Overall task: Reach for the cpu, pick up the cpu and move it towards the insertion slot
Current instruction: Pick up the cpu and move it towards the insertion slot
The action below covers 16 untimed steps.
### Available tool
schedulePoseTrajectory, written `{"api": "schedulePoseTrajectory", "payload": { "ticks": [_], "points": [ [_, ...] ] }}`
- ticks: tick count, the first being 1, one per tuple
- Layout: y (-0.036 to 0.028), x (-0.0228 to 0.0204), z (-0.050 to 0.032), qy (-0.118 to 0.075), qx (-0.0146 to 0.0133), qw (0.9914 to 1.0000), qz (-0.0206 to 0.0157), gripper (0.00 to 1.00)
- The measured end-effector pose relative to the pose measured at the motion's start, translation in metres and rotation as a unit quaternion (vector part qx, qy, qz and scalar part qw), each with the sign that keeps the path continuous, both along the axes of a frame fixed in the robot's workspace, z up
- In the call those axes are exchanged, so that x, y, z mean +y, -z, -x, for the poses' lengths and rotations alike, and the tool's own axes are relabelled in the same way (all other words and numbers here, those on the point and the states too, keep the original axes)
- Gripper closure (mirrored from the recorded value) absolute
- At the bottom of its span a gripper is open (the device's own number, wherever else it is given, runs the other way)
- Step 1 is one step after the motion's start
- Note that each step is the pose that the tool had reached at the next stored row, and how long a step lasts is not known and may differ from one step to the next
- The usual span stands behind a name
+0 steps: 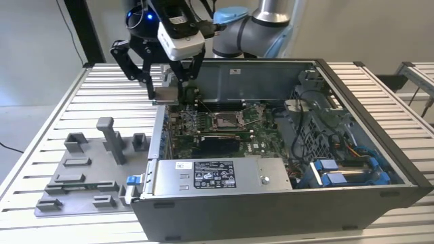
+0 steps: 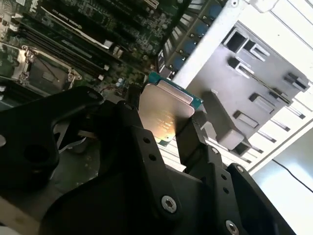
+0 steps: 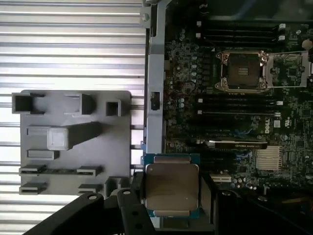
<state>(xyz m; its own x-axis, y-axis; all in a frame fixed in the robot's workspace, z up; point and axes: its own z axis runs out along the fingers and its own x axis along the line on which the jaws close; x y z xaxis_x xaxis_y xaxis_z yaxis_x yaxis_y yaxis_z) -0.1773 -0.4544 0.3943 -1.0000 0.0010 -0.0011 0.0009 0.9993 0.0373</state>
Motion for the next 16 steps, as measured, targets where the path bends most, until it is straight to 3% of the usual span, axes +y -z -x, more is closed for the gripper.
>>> {"api": "schedulePoseTrajectory", "payload": {
  "ticks": [16],
  "points": [
    [0.0001, 0.0, -0.0728, 0.0, 0.0, 1.0, -0.0001, 1.0]
  ]
}}
